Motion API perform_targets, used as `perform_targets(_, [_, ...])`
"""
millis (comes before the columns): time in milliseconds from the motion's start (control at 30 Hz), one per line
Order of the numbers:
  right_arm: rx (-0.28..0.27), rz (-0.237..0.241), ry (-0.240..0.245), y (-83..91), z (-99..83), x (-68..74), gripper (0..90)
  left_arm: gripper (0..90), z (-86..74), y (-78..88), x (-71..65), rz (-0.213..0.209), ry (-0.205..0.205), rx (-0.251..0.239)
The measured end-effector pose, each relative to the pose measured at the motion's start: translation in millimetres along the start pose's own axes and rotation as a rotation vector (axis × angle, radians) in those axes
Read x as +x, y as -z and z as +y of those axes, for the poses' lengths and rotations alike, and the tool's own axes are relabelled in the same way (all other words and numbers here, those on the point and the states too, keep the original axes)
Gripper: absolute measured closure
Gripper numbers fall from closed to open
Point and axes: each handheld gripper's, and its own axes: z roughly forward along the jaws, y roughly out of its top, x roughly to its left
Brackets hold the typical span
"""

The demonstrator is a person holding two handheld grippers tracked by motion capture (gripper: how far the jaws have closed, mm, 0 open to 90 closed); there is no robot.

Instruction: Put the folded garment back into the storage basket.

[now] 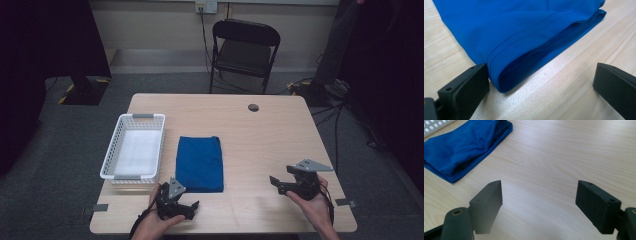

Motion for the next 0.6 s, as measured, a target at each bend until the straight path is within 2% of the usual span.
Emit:
perform_targets(267, [0.015, -0.042, -0.042, 6.7, -22.8, -15.0, 21.3, 0.0, -1.2, -0.4, 1.0, -0.001, -0.002, -0.013])
perform_targets(367, [0.026, -0.035, -0.062, 9.3, -30.5, -20.2, 21.2, 0.0, -0.4, -0.5, 0.3, 0.002, 0.002, -0.007])
perform_targets(600, [0.049, -0.085, -0.097, 11.2, -48.8, -38.1, 21.4, 0.0, 0.1, -0.8, 1.2, 0.002, 0.003, -0.005])
